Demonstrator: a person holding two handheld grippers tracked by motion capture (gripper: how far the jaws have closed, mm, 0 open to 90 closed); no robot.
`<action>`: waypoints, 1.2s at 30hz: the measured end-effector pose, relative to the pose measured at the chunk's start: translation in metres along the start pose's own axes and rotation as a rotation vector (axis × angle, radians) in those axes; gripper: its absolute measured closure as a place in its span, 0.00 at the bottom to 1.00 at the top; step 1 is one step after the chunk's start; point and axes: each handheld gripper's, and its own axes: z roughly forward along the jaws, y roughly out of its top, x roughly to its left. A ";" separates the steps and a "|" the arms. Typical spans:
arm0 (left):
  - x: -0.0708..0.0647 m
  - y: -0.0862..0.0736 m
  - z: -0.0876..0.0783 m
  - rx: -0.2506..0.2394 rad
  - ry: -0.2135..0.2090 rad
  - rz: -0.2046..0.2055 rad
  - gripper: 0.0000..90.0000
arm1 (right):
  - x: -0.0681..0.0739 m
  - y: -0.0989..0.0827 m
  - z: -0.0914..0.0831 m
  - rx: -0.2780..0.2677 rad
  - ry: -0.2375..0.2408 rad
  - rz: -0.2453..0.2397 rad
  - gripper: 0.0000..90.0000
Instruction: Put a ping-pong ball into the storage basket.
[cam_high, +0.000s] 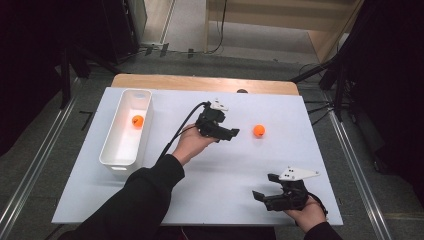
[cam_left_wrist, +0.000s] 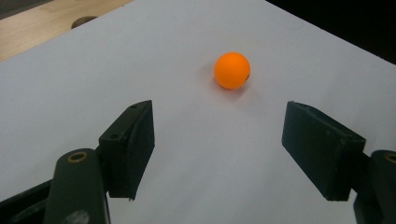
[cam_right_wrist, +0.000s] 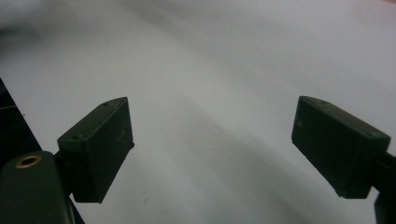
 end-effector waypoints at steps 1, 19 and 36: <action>0.000 0.001 0.001 0.000 -0.001 0.001 0.29 | 0.000 0.000 0.000 -0.001 0.000 0.000 0.12; -0.012 0.021 0.026 0.002 -0.014 0.020 0.29 | 0.000 0.000 -0.001 -0.001 0.005 -0.001 0.13; -0.013 0.033 0.053 0.025 -0.009 0.017 0.29 | -0.002 0.000 0.000 -0.005 -0.004 0.011 0.13</action>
